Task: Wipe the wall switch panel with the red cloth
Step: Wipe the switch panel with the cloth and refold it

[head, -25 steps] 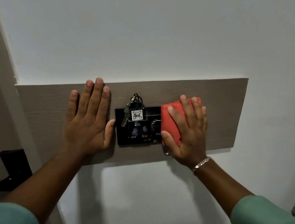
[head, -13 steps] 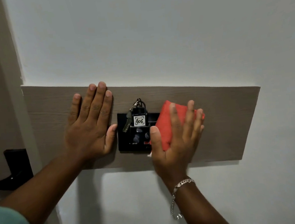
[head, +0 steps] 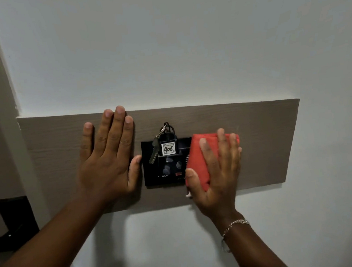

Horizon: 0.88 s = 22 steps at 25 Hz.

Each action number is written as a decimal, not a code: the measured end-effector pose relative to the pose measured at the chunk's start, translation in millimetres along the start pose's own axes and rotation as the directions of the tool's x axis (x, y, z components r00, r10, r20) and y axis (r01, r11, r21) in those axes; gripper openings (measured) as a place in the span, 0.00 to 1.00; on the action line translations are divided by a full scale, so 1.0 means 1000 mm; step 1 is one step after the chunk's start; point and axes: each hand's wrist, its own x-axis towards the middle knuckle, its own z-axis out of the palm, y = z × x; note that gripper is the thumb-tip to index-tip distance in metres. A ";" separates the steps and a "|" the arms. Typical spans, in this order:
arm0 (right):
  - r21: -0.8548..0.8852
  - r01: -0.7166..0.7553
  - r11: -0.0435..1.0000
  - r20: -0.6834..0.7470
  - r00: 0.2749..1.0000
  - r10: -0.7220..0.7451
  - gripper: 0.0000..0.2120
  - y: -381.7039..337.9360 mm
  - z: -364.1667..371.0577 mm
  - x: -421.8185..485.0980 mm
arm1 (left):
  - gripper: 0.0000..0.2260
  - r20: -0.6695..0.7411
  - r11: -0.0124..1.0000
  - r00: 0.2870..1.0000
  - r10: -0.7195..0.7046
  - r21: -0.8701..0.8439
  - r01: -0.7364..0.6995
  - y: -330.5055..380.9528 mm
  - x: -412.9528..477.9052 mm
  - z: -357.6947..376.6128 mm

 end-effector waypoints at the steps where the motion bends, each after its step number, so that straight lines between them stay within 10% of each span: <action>1: 0.032 -0.100 0.994 -0.033 0.994 0.101 0.28 -0.001 0.000 -0.007 | 0.33 0.004 1.000 1.000 0.001 -0.008 -0.001 0.000 -0.001 -0.001; 4: 0.126 -0.354 0.927 -0.134 0.920 0.369 0.29 -0.026 0.012 -0.004 | 0.34 0.025 0.999 1.000 0.001 -0.049 0.000 0.000 -0.002 -0.002; 10: -0.092 0.087 0.992 0.076 0.994 -0.081 0.27 0.002 0.004 -0.037 | 0.33 -0.002 0.999 1.000 -0.011 -0.038 0.011 -0.001 -0.003 0.001; 14: -0.017 -0.228 0.974 -0.049 0.973 0.227 0.29 -0.012 0.012 -0.036 | 0.33 -0.002 0.999 1.000 0.004 -0.052 -0.004 -0.001 -0.002 0.000; 19: -0.137 0.113 0.984 0.158 0.983 -0.091 0.26 -0.001 0.007 -0.042 | 0.33 -0.007 0.998 1.000 -0.001 -0.067 0.000 -0.001 -0.002 -0.001; 22: -0.114 -0.062 0.992 0.093 0.993 0.073 0.28 0.010 -0.005 -0.041 | 0.33 -0.015 0.998 1.000 0.007 -0.057 -0.008 -0.001 -0.001 -0.001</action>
